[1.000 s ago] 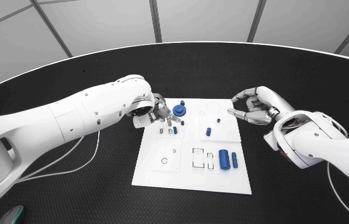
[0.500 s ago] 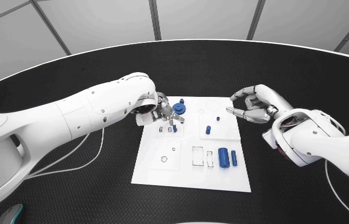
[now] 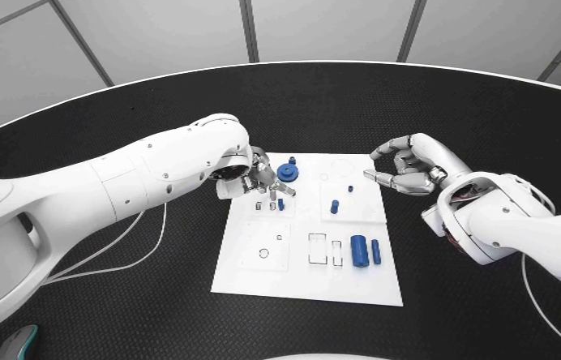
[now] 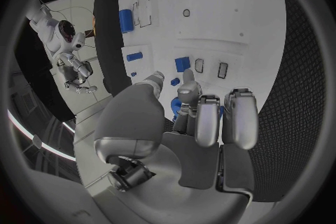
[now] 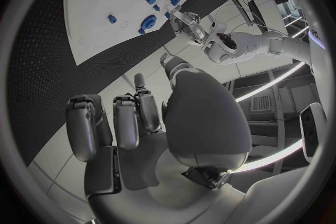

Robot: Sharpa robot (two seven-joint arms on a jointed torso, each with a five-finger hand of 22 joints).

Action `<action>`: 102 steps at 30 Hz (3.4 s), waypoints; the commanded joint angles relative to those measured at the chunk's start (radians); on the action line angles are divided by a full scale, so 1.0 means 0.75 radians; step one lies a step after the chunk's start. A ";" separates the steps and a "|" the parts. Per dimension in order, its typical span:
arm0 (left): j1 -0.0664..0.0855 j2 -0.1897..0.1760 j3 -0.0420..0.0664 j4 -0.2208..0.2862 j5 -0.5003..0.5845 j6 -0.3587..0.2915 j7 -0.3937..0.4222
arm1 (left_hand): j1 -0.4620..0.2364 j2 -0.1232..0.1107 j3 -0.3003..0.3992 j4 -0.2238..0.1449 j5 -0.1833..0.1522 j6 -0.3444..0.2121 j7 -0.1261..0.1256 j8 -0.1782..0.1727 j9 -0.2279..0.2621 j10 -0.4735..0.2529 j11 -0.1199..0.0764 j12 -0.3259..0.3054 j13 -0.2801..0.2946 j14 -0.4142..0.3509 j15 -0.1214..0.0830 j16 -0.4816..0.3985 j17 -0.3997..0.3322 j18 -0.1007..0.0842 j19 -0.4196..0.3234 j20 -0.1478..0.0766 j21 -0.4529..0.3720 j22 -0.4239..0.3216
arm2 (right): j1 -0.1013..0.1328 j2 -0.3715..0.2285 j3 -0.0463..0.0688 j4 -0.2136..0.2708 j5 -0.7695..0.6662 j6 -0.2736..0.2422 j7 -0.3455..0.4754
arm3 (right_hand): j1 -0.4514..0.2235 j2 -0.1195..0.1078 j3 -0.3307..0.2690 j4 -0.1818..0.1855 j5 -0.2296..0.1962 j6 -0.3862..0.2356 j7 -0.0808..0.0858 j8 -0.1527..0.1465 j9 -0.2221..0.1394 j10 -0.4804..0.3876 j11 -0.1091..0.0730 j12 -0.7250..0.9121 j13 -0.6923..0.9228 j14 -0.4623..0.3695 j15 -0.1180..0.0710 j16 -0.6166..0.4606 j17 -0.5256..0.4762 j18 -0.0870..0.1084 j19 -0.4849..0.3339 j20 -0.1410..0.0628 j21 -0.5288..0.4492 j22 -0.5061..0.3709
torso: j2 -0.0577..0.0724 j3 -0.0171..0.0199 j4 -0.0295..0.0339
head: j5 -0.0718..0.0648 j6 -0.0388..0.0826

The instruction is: Assemble the parts on the task board

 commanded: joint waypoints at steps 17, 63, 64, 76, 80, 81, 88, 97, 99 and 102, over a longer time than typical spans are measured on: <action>-0.001 0.026 0.000 -0.042 -0.009 0.042 -0.044 | 0.028 0.024 -0.009 -0.002 -0.002 0.000 -0.004 0.018 0.018 -0.007 -0.006 0.004 -0.002 0.091 -0.011 -0.002 0.153 -0.024 0.010 0.002 0.005 0.067 | 0.000 0.009 0.000 -0.006 0.000 0.005 -0.002 | 0.018 0.003 -0.008 0.010 0.010 0.012 0.001 0.012 -0.002 0.002 -0.008 -0.007 0.111 0.104 -0.007 -0.009 0.204 -0.013 0.120 -0.011 -0.007 0.336 | 0.000 0.0020 0.0001 | 0.000 -0.001; -0.002 0.071 -0.008 -0.099 -0.025 0.132 -0.054 | 0.122 0.053 0.067 -0.005 -0.001 -0.021 -0.003 0.014 0.049 -0.018 -0.006 0.000 -0.015 0.092 -0.012 -0.003 0.154 -0.022 0.005 0.002 0.001 0.061 | 0.000 0.019 0.000 -0.011 0.000 0.015 -0.009 | 0.025 0.009 -0.008 0.013 0.016 0.014 0.001 0.015 -0.002 0.004 -0.009 -0.005 0.113 0.105 -0.008 -0.009 0.205 -0.013 0.120 -0.011 -0.007 0.336 | 0.003 0.0033 0.0001 | -0.001 -0.008; -0.002 0.071 -0.008 -0.099 -0.026 0.131 -0.054 | 0.122 0.053 0.067 -0.005 -0.001 -0.021 -0.003 0.014 0.049 -0.018 -0.006 0.000 -0.015 0.092 -0.012 -0.003 0.154 -0.022 0.005 0.002 0.001 0.061 | 0.000 0.019 0.000 -0.012 0.000 0.015 -0.009 | 0.025 0.009 -0.008 0.013 0.016 0.014 0.000 0.015 -0.002 0.004 -0.009 -0.005 0.113 0.105 -0.008 -0.009 0.205 -0.013 0.120 -0.011 -0.007 0.336 | 0.003 0.0032 0.0002 | -0.001 -0.009; -0.002 0.079 -0.009 -0.102 -0.026 0.130 -0.052 | 0.130 0.047 0.076 -0.005 -0.001 -0.022 -0.003 0.012 0.051 -0.025 -0.006 -0.008 -0.026 0.091 -0.012 -0.005 0.151 -0.021 0.001 0.002 -0.001 0.056 | 0.000 0.024 0.000 -0.014 0.000 0.018 -0.011 | 0.025 0.009 -0.008 0.013 0.016 0.014 0.000 0.015 -0.002 0.004 -0.009 -0.005 0.113 0.105 -0.008 -0.009 0.205 -0.013 0.120 -0.011 -0.007 0.336 | 0.004 0.0041 0.0003 | -0.002 -0.012; -0.003 0.081 -0.009 -0.105 -0.026 0.131 -0.052 | 0.144 0.047 0.097 -0.005 0.000 -0.024 -0.003 0.008 0.053 -0.030 -0.006 -0.014 -0.033 0.091 -0.011 -0.005 0.150 -0.021 0.000 0.002 -0.002 0.055 | 0.000 0.025 0.000 -0.015 0.000 0.023 -0.013 | 0.027 0.011 -0.009 0.014 0.018 0.014 0.000 0.015 -0.003 0.005 -0.009 -0.004 0.114 0.105 -0.008 -0.008 0.206 -0.013 0.120 -0.012 -0.007 0.336 | 0.003 0.0045 -0.0006 | -0.002 -0.015; -0.003 0.081 -0.009 -0.105 -0.026 0.131 -0.052 | 0.153 0.049 0.113 -0.005 0.000 -0.024 -0.003 0.007 0.055 -0.031 -0.006 -0.014 -0.035 0.091 -0.011 -0.006 0.150 -0.021 0.000 0.002 -0.002 0.055 | 0.000 0.026 0.000 -0.015 0.000 0.024 -0.013 | 0.027 0.011 -0.009 0.014 0.018 0.014 0.000 0.015 -0.003 0.005 -0.009 -0.004 0.114 0.105 -0.008 -0.008 0.206 -0.013 0.120 -0.012 -0.007 0.336 | 0.003 0.0049 -0.0007 | -0.002 -0.015; -0.003 0.083 -0.010 -0.105 -0.026 0.144 -0.052 | 0.202 0.032 0.215 -0.008 0.001 -0.023 -0.005 -0.003 0.065 -0.034 -0.008 -0.016 -0.042 0.091 -0.013 -0.006 0.152 -0.021 0.000 0.001 -0.002 0.057 | 0.000 0.030 0.000 -0.018 0.000 0.027 -0.014 | 0.027 0.011 -0.009 0.015 0.019 0.014 0.000 0.016 -0.003 0.006 -0.009 -0.003 0.115 0.105 -0.008 -0.009 0.204 -0.013 0.120 -0.012 -0.007 0.336 | 0.002 0.0055 -0.0014 | -0.003 -0.017; -0.003 0.083 -0.010 -0.104 -0.025 0.158 -0.047 | 0.282 -0.022 0.536 -0.066 0.004 -0.029 -0.009 -0.011 0.099 -0.038 -0.014 -0.023 -0.058 0.091 -0.019 -0.007 0.153 -0.021 0.000 -0.005 -0.003 0.060 | 0.000 0.031 0.000 -0.020 0.000 0.027 -0.015 | 0.027 0.013 -0.009 0.016 0.020 0.015 0.000 0.016 -0.003 0.007 -0.009 -0.003 0.115 0.104 -0.008 -0.010 0.204 -0.012 0.119 -0.012 -0.009 0.335 | 0.002 0.0035 -0.0002 | -0.007 -0.023; -0.003 0.081 -0.010 -0.102 -0.023 0.162 -0.042 | 0.291 -0.030 0.629 -0.109 0.003 -0.040 -0.006 -0.007 0.114 -0.039 -0.012 -0.028 -0.066 0.091 -0.019 -0.008 0.153 -0.020 -0.002 -0.006 -0.005 0.058 | 0.000 0.031 0.000 -0.021 0.000 0.027 -0.015 | 0.027 0.014 -0.009 0.016 0.022 0.015 0.000 0.016 -0.003 0.007 -0.009 -0.003 0.115 0.104 -0.008 -0.010 0.203 -0.013 0.120 -0.012 -0.007 0.336 | 0.002 0.0032 -0.0001 | -0.005 -0.023; -0.004 0.075 -0.011 -0.097 -0.021 0.161 -0.031 | 0.321 -0.028 0.734 -0.178 0.006 -0.062 0.005 -0.005 0.132 -0.048 -0.004 -0.044 -0.083 0.090 -0.014 -0.009 0.151 -0.019 -0.005 -0.004 -0.006 0.055 | 0.000 0.032 0.000 -0.022 0.000 0.026 -0.015 | 0.027 0.014 -0.009 0.016 0.023 0.015 0.000 0.017 -0.003 0.007 -0.009 -0.002 0.115 0.104 -0.009 -0.010 0.203 -0.013 0.120 -0.012 -0.007 0.336 | 0.002 0.0033 -0.0003 | -0.006 -0.022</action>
